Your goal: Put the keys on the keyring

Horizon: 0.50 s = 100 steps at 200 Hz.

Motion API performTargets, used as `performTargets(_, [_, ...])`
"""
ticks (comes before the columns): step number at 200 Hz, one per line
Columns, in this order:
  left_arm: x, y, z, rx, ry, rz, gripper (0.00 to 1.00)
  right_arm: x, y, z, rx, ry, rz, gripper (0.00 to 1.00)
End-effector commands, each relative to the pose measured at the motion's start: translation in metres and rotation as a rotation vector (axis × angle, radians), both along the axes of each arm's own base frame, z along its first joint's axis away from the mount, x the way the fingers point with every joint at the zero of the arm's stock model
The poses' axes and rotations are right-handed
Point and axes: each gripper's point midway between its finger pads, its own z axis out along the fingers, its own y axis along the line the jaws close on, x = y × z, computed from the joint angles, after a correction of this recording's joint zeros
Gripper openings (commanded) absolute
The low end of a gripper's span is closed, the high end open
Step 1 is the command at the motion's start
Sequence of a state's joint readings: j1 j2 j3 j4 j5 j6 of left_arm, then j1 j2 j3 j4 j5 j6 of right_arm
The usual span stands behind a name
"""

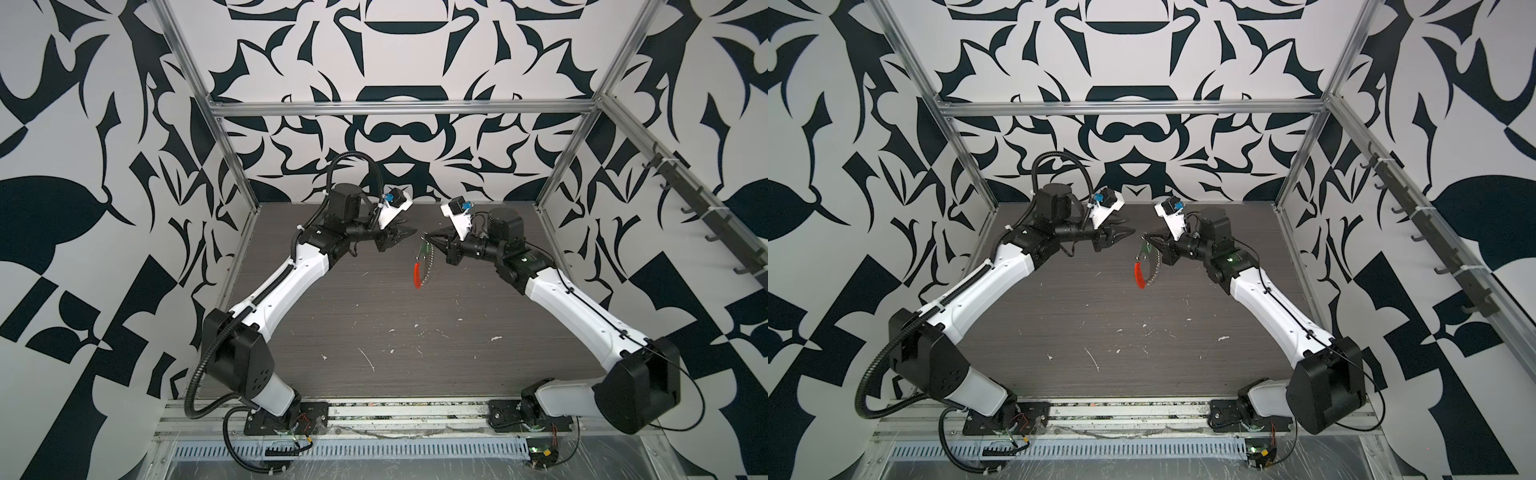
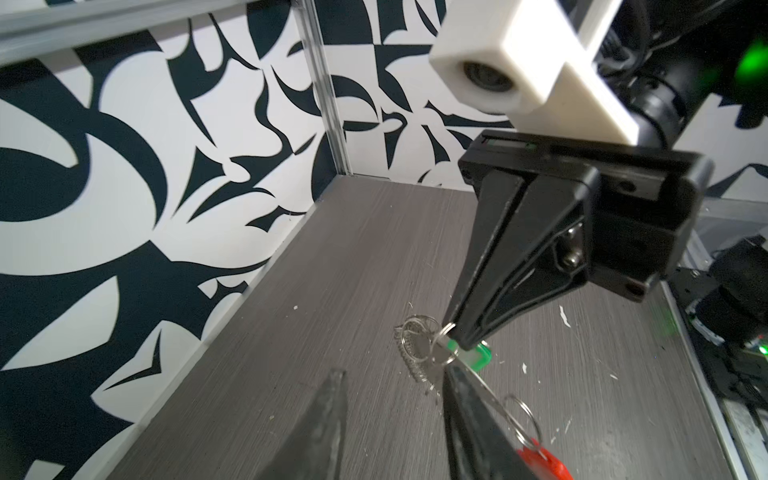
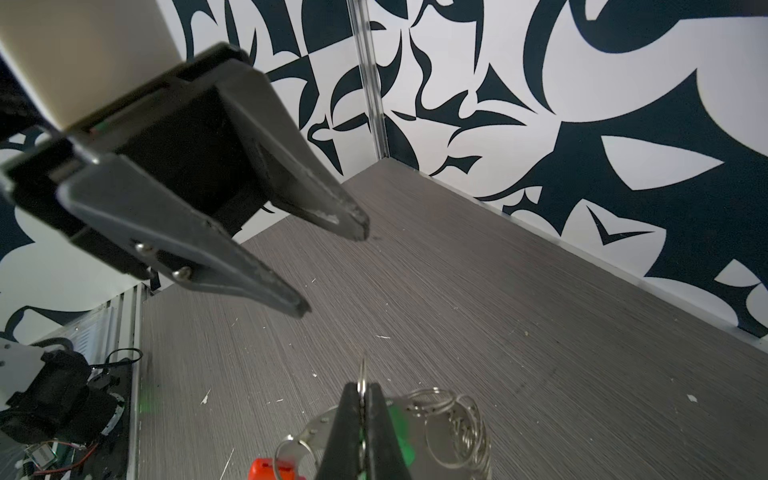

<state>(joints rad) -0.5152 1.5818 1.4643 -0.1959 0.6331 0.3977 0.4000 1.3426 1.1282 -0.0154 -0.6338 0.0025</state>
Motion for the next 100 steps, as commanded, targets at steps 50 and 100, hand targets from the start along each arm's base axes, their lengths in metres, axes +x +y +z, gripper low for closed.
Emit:
performTargets(50, [-0.014,-0.006,-0.027,0.067,0.104,-0.142,0.39,-0.014,0.003,0.03,0.019,-0.097,0.054,0.0])
performTargets(100, [-0.008,-0.004,-0.016,0.009,0.103,-0.146,0.37,-0.015,0.005,0.033,0.019,-0.093,0.067,0.0])
